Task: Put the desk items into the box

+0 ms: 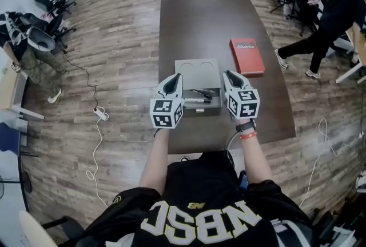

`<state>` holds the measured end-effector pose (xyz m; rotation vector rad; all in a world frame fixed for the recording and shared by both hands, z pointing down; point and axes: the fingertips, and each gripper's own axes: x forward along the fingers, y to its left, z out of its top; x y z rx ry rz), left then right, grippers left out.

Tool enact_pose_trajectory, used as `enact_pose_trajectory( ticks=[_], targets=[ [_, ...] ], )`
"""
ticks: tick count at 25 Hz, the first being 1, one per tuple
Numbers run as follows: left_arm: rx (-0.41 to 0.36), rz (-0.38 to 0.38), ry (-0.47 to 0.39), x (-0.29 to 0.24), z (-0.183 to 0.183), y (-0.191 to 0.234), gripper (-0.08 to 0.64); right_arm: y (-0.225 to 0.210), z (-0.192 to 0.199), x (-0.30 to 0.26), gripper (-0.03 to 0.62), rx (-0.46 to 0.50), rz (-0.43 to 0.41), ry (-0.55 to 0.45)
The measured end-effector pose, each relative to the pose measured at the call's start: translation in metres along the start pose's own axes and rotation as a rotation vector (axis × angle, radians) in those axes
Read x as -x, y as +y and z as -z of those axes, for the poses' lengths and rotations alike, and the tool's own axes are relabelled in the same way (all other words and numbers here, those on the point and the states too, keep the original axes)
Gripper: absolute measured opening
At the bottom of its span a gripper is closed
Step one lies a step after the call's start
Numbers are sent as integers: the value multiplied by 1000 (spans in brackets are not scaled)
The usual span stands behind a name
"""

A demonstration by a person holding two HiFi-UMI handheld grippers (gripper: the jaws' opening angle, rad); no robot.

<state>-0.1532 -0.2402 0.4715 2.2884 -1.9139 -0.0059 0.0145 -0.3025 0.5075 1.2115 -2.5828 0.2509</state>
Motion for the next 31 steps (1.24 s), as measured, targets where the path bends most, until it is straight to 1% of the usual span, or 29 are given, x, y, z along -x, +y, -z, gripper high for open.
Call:
enact_pose_trajectory(
  ticks=[5,9,11,18,23,25,28,31],
  targets=[
    [9,-36,-49,3,-11,14,8,-1,-5,9,9,-46,65,-50],
    [9,-37,-65,3,-11,15,8,-7,-5,15,9,-72,119,-86],
    [7,-36,-72,2,-11,14,8,-8,-5,16,9,-73,127,-91],
    [16,-50,-92,8,-12,18,9,-2,-6,17,9,-67,115,-89],
    [27,-51,-92,10,-11,23,8,7,-6,11,9,-32,106,-85],
    [27,-40,-90,10,-10,21,8,10,-7,10,9,-27,97,-85],
    [43,-29,-77,9,-9,21,9,21,-5,7,9,-33,53,-77],
    [103,-46,-69,9,-11,30,9,38,1,3,9,-56,-23,-61]
  ],
)
